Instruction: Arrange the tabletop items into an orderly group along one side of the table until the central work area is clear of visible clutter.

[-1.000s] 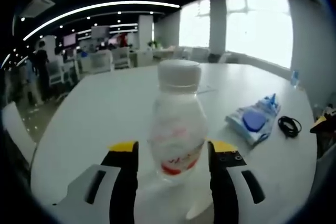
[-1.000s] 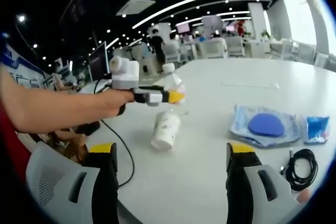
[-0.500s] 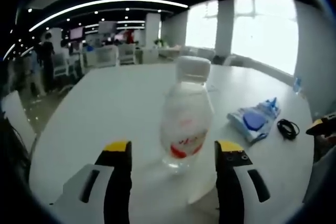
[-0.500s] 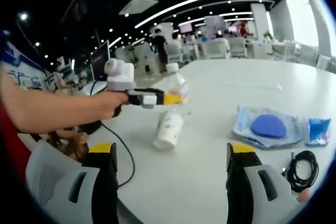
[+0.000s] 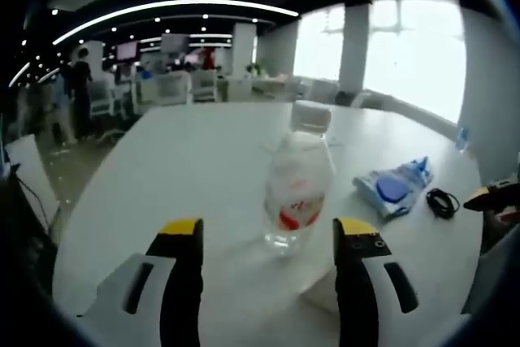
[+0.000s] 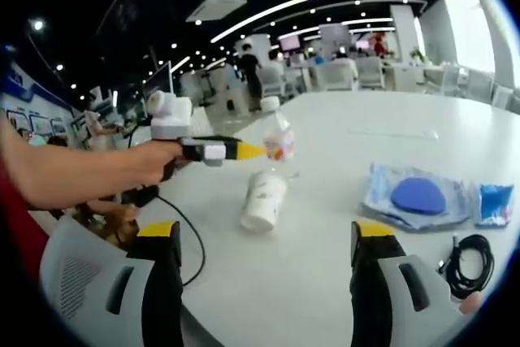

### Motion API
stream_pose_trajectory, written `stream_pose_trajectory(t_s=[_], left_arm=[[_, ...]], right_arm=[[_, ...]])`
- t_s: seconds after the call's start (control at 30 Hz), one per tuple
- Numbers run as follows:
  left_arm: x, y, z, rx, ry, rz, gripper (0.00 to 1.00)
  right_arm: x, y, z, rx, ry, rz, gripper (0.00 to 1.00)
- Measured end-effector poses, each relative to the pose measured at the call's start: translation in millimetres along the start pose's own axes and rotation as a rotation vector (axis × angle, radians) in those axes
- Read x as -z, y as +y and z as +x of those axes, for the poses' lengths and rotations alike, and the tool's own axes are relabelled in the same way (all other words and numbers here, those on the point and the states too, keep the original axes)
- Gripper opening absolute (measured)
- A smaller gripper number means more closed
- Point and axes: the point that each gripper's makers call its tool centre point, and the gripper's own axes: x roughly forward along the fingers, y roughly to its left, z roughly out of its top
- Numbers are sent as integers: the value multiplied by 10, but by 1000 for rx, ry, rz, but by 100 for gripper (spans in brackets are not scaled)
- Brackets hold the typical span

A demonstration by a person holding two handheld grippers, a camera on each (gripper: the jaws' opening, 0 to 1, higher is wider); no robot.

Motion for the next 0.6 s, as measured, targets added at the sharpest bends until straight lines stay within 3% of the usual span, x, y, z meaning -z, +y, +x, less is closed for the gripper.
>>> stream_pose_trajectory(t_s=[0.2, 0.6], left_arm=[[55, 27, -175, -1, -9, -10, 63], [65, -157, -499, 54, -29, -40, 69]], right_arm=[[-10, 5, 15, -5, 7, -2, 85], [-27, 3, 6, -3, 13, -6, 85]])
